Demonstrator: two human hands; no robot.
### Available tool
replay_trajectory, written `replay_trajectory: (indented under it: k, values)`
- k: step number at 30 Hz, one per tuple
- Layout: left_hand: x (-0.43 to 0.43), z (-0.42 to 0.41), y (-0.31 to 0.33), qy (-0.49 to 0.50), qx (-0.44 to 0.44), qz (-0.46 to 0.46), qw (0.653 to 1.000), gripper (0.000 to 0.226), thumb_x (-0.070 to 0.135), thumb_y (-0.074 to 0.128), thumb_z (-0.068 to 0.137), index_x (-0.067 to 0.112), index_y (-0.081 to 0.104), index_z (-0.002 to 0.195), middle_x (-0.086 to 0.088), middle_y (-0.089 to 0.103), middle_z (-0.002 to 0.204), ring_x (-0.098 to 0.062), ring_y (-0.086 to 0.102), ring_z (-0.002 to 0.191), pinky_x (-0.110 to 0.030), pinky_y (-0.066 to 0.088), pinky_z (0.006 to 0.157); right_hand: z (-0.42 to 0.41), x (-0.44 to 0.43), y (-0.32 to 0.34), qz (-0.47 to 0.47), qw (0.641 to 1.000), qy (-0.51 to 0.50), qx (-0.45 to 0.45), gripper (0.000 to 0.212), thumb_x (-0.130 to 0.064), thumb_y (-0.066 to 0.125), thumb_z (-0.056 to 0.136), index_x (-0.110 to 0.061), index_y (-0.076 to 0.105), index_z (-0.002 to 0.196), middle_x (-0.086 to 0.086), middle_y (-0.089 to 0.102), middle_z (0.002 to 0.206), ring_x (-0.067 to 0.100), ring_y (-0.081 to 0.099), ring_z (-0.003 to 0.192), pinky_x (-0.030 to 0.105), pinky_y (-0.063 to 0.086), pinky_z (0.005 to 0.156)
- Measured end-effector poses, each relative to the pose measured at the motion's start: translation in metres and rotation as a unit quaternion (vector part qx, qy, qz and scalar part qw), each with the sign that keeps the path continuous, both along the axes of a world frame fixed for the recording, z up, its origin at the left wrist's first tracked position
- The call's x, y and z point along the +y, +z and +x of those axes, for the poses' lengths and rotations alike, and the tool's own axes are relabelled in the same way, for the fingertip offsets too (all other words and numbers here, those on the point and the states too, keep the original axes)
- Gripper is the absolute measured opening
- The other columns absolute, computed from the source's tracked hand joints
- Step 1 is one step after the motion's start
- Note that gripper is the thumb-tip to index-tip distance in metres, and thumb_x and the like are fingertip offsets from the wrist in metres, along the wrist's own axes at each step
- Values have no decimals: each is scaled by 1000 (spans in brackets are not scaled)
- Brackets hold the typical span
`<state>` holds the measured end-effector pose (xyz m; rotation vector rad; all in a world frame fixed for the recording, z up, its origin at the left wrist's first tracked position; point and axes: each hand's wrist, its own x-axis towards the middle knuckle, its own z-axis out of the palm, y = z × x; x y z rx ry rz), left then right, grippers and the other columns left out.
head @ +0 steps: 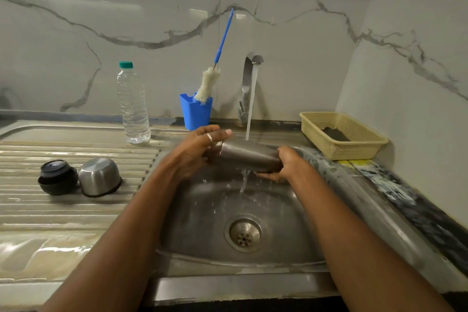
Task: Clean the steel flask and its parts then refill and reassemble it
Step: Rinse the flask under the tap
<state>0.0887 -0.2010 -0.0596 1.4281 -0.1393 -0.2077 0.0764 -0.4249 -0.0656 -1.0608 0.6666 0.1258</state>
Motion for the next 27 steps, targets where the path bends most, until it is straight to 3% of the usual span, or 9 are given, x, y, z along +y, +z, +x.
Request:
replay_trajectory:
  k: [3, 6, 9, 12, 14, 16, 19, 23, 27]
  values:
    - [-10, -6, 10, 2, -48, -74, 996, 71, 24, 86, 63, 18, 57, 128, -10, 64, 123, -26, 66, 111, -35, 59, 80, 2, -4, -5, 68, 998, 13, -6, 30, -24, 50, 105, 0, 56, 122, 33, 63, 118, 47, 67, 106, 59, 60, 84]
    - [-19, -9, 9, 27, -111, 7, 993, 77, 21, 89, 66, 17, 54, 133, -7, 63, 122, -25, 64, 114, -37, 57, 95, -3, 1, -3, 62, 997, 41, -16, 30, -27, 49, 107, 0, 59, 113, 34, 61, 118, 46, 68, 106, 51, 63, 78]
    - [-23, -3, 8, 79, -149, 38, 985, 70, 23, 88, 75, 17, 55, 136, -4, 64, 122, -21, 64, 111, -33, 58, 90, -4, 5, -4, -94, 990, 107, -6, 32, -34, 48, 106, -5, 61, 112, 27, 63, 118, 40, 70, 101, 45, 65, 62]
    - [-25, 2, 8, 124, -177, 43, 975, 72, 26, 90, 73, 16, 56, 137, -2, 67, 121, -17, 67, 108, -27, 59, 86, 2, 3, -5, -510, 848, 144, -9, 38, -44, 47, 102, -12, 65, 95, 12, 70, 105, 28, 69, 94, 42, 61, 82]
    - [-29, 5, 8, 136, -175, 53, 974, 75, 25, 91, 72, 14, 55, 137, -1, 67, 119, -13, 66, 105, -15, 56, 74, 4, 4, 1, -615, 768, 162, -69, 31, -35, 48, 103, -14, 62, 85, 7, 67, 93, 23, 64, 85, 36, 54, 82]
    - [-37, 4, 9, 149, -177, 95, 968, 81, 29, 92, 70, 14, 53, 139, 2, 65, 118, -10, 64, 102, -12, 53, 72, 1, 9, 6, -539, 786, 249, -173, 16, -18, 57, 99, -11, 63, 111, 7, 67, 107, 22, 64, 97, 32, 52, 83]
    - [-50, 3, 8, 159, -182, 134, 961, 80, 34, 93, 70, 14, 51, 135, 7, 64, 112, -9, 64, 101, -17, 52, 77, 1, 25, -1, -450, 797, 295, -276, 73, -11, 80, 81, -15, 40, 141, 0, 59, 126, 17, 60, 113, 21, 54, 78]
    - [-58, 9, 14, 156, -153, 172, 960, 62, 46, 87, 74, 15, 59, 120, 1, 70, 104, -13, 69, 92, -24, 57, 71, 9, 35, -11, -415, 826, 198, -326, 70, -13, 88, 71, -19, 50, 130, 3, 69, 117, 15, 70, 101, 33, 62, 83]
    - [-58, 28, 33, 119, -112, 240, 957, 63, 69, 39, 98, 11, 62, 90, -9, 67, 94, -25, 66, 95, -42, 56, 91, 17, 35, -17, -432, 818, 152, -348, 39, -14, 90, 70, -32, 65, 93, -2, 75, 100, 13, 72, 91, 40, 60, 88]
